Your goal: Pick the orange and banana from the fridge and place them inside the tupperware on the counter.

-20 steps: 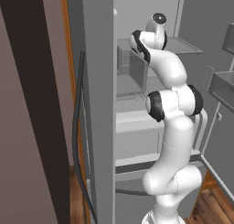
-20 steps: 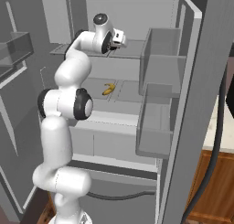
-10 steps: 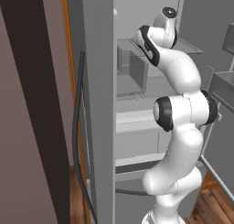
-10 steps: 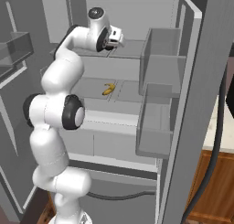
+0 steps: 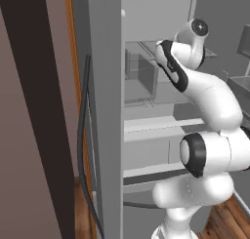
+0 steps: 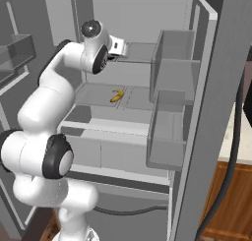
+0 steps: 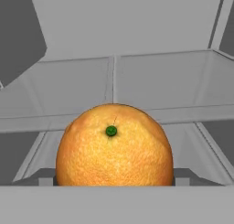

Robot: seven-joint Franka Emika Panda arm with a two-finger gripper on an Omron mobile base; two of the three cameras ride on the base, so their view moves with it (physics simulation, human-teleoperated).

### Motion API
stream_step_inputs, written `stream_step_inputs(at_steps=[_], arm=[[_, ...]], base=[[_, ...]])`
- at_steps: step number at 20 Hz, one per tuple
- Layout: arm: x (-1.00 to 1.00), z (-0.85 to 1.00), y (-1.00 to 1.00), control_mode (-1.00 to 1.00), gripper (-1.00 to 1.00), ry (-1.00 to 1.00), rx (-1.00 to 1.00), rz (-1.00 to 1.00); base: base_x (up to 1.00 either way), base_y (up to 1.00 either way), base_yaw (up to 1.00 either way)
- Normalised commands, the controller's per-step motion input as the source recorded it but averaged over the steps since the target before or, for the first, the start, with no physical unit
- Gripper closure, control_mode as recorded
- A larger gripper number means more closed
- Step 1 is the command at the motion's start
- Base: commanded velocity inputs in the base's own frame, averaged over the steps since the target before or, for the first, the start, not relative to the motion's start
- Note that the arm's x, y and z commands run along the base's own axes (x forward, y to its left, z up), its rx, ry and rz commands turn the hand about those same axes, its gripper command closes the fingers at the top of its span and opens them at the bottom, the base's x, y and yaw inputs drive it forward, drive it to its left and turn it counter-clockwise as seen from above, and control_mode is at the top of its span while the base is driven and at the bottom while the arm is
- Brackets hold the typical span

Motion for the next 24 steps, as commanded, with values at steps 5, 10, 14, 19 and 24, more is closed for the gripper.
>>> stream_step_inputs(at_steps=[5, 10, 14, 19, 24], arm=[[-1.0, 0.05, 0.0, -1.0, 1.0, -0.12, 0.0, 0.03], [-0.98, 0.0, 0.0, -1.0, 1.0, -0.06, 0.0, 0.03], [-0.72, 0.03, 0.0, -1.0, 1.0, 0.02, 0.0, 0.0], [-0.68, 0.14, 0.0, -1.0, 1.0, 0.12, 0.0, 0.0], [-0.61, 0.11, 0.0, -1.0, 1.0, 0.17, 0.0, 0.01]], base=[[0.0, 0.0, 0.0], [0.0, 0.0, 0.0], [0.0, 0.0, 0.0], [0.0, 0.0, 0.0], [0.0, 0.0, 0.0]])
